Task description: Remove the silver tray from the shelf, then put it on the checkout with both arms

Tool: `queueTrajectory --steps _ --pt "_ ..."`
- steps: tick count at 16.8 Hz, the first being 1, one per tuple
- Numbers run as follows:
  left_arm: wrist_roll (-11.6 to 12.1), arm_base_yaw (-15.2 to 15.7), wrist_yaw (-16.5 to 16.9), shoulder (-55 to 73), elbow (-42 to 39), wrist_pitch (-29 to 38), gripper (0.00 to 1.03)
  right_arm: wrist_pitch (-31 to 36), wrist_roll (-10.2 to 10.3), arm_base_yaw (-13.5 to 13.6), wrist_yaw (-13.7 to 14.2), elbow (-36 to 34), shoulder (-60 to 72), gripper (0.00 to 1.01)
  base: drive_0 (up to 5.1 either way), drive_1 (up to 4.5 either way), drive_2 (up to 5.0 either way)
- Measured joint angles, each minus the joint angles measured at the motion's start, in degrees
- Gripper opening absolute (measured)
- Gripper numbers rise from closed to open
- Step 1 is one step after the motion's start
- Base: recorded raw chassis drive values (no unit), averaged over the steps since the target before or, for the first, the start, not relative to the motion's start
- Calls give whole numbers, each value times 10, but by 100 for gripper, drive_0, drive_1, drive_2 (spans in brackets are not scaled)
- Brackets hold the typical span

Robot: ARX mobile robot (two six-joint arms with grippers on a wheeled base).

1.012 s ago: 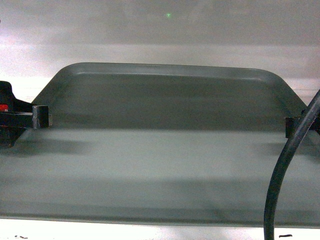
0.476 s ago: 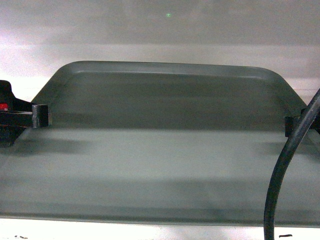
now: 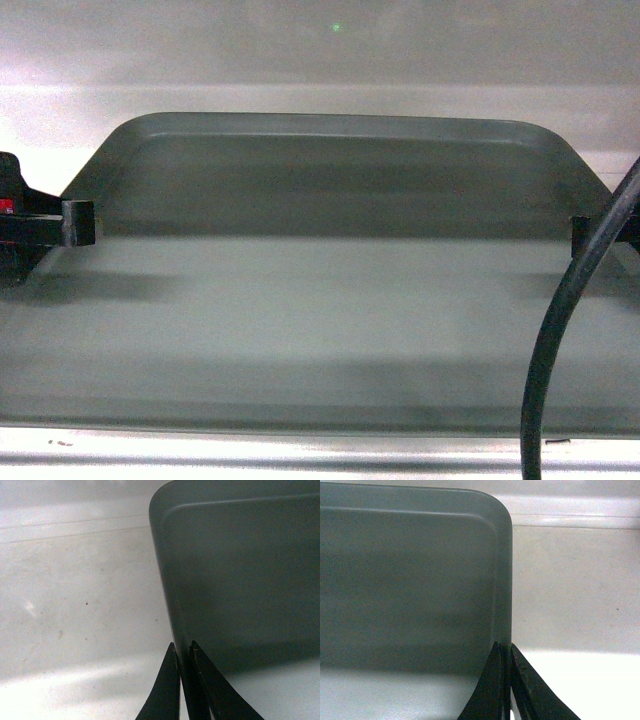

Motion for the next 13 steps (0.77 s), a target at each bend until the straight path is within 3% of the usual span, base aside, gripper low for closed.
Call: queueTrajectory --steps 13 --pt "0 1 -1 -1 2 -4 4 0 -3 0 0 2 -1 3 6 -417 429"
